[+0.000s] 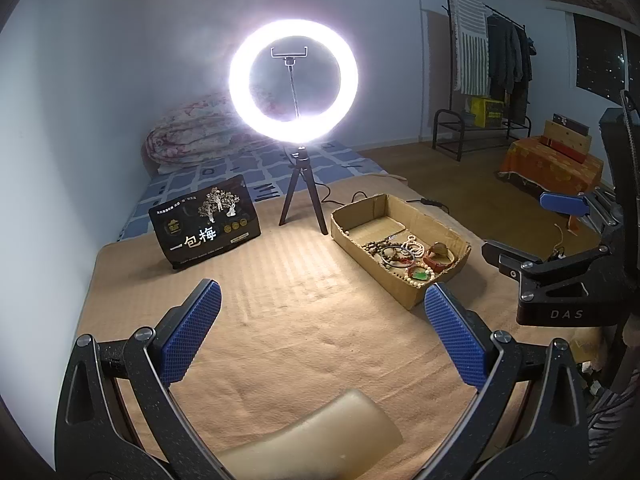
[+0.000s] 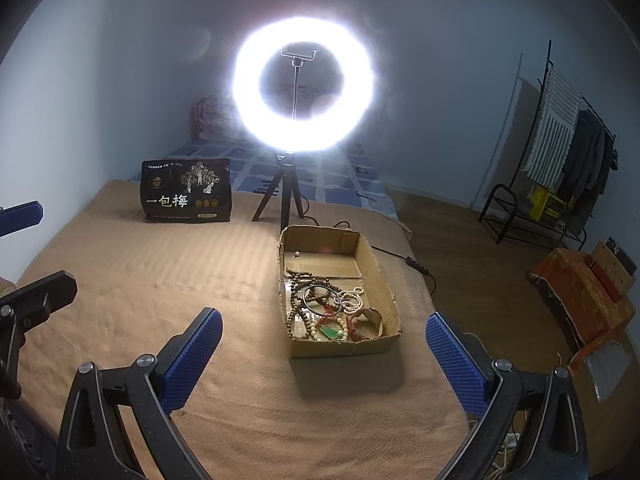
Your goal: Organize jewelry
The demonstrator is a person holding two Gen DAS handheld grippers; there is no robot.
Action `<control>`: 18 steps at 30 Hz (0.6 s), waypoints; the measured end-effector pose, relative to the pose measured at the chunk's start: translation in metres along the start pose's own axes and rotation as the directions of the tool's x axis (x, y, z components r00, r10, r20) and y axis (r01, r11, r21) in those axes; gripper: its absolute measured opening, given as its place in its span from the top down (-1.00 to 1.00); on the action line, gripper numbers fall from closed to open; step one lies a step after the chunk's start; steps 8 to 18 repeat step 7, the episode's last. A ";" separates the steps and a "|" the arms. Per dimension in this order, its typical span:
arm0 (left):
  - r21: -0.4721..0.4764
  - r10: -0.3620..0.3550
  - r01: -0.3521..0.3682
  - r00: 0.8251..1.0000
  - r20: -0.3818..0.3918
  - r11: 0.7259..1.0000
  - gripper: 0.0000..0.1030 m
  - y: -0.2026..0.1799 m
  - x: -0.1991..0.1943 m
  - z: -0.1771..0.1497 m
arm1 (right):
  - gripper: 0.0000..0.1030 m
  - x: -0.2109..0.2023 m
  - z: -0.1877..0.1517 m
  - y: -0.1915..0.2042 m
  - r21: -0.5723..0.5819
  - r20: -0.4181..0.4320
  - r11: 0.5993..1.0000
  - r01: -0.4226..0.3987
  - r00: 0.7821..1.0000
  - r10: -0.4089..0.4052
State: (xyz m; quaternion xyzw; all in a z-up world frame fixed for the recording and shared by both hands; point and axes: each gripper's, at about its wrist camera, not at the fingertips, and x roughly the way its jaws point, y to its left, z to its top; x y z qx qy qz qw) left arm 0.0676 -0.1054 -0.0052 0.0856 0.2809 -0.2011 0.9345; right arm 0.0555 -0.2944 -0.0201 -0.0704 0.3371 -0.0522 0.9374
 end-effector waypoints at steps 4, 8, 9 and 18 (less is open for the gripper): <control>0.000 0.010 -0.010 1.000 0.011 1.000 -1.00 0.002 -0.001 0.000 | -0.99 -0.001 0.000 0.000 0.003 0.000 1.000 0.000 1.000 0.000; -0.005 0.010 -0.010 1.000 0.011 1.000 -1.00 0.003 -0.001 0.000 | -0.99 0.000 -0.001 0.000 0.001 0.000 1.000 0.000 1.000 0.000; -0.005 0.010 -0.010 1.000 0.011 1.000 -1.00 0.003 -0.001 0.000 | -0.99 0.000 -0.001 0.000 0.001 0.000 1.000 0.000 1.000 0.000; -0.005 0.010 -0.010 1.000 0.011 1.000 -1.00 0.003 -0.001 0.000 | -0.99 0.000 -0.001 0.000 0.001 0.000 1.000 0.000 1.000 0.000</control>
